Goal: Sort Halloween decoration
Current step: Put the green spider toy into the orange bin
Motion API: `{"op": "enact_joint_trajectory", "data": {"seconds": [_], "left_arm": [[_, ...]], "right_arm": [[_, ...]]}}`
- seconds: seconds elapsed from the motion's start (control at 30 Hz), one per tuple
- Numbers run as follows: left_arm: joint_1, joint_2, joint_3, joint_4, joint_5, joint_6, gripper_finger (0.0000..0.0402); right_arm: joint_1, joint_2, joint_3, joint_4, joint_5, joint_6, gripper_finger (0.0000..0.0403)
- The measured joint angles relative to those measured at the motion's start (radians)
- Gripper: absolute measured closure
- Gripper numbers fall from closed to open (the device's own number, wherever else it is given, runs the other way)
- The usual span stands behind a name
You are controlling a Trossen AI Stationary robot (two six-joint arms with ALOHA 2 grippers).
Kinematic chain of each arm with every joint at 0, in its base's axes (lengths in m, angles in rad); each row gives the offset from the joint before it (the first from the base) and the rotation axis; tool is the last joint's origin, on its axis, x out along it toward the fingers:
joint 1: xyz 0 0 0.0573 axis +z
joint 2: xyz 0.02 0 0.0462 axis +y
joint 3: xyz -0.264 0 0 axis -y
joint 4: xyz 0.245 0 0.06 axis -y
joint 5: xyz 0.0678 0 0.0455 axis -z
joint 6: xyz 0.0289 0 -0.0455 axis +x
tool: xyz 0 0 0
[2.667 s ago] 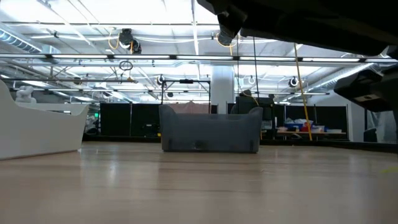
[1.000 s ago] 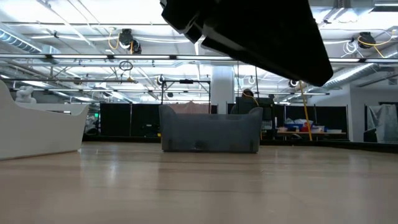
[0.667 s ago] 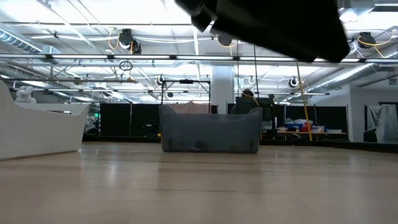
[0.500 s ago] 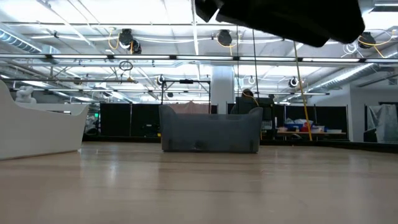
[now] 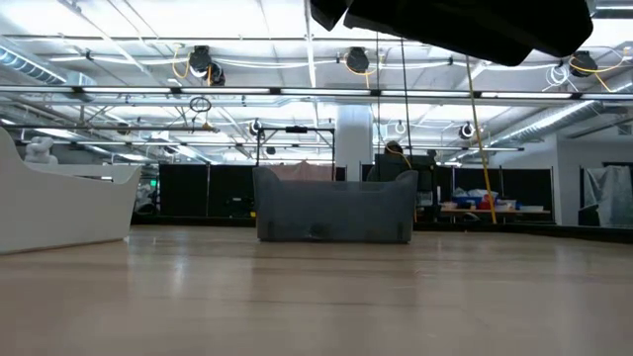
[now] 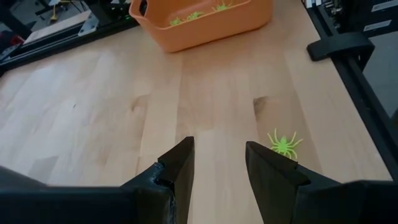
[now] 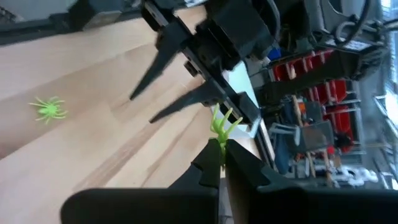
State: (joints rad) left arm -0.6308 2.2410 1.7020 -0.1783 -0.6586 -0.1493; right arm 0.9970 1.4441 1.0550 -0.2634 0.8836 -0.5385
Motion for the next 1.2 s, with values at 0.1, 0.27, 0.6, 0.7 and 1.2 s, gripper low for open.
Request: {"op": "enact_joint_trajectory", "data": {"seconds": [0.1,0.27,0.6,0.7,1.2], "left_arm": [[0.000,0.000,0.000,0.012,0.000,0.000,0.0252],[-0.002,0.000,0.001,0.015,0.000,0.000,0.0252],[-0.008,0.000,0.001,0.013,0.000,0.005,0.0252],[-0.008,0.000,0.001,0.012,0.000,0.005,0.0252],[-0.011,0.000,0.001,0.003,0.000,0.005,0.0252]], "right_arm": [[0.000,0.000,0.000,0.000,0.026,0.001,0.0403],[0.000,0.000,0.000,0.000,0.032,0.044,0.0403],[0.000,0.000,0.000,0.000,0.029,0.287,0.0403],[0.000,0.000,0.000,0.000,0.028,0.376,0.0403],[0.000,0.000,0.000,0.002,-0.026,0.997,0.0403]]}}
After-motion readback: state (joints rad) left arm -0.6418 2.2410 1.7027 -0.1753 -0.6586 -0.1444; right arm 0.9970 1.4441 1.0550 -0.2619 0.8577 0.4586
